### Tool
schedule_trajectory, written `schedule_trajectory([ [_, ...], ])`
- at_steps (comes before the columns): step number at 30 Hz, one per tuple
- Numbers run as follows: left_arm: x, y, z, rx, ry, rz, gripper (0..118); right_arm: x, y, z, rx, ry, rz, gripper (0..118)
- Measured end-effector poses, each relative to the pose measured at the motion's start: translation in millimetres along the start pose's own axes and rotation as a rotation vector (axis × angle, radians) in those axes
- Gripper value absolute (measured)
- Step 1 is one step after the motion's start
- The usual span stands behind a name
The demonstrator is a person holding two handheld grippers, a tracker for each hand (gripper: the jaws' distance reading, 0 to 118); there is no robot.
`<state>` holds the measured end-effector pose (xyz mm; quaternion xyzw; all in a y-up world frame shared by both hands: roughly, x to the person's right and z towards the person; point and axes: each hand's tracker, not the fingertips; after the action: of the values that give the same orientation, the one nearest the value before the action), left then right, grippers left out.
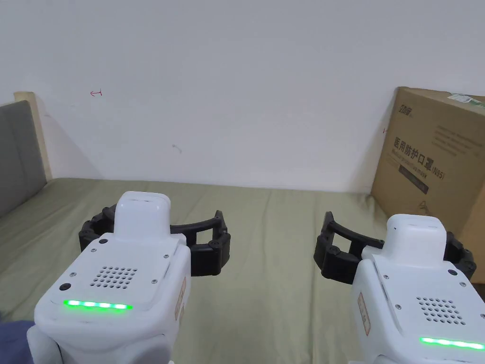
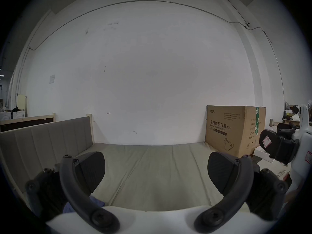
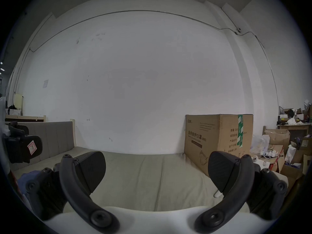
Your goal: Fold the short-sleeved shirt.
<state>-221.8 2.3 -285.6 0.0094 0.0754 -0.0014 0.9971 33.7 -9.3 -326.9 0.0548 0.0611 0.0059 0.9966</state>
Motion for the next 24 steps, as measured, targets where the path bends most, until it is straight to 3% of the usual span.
schedule_trajectory([
  [9,-4.1,-0.8,-1.1,-0.015,0.003,0.017,118,4.2,2.4,-1.0,-0.045,0.033,-0.043,118],
  [24,2.1,-3.5,3.2,-0.006,-0.013,-0.041,118,2.7,-0.7,-0.5,-0.063,0.039,-0.025,118],
])
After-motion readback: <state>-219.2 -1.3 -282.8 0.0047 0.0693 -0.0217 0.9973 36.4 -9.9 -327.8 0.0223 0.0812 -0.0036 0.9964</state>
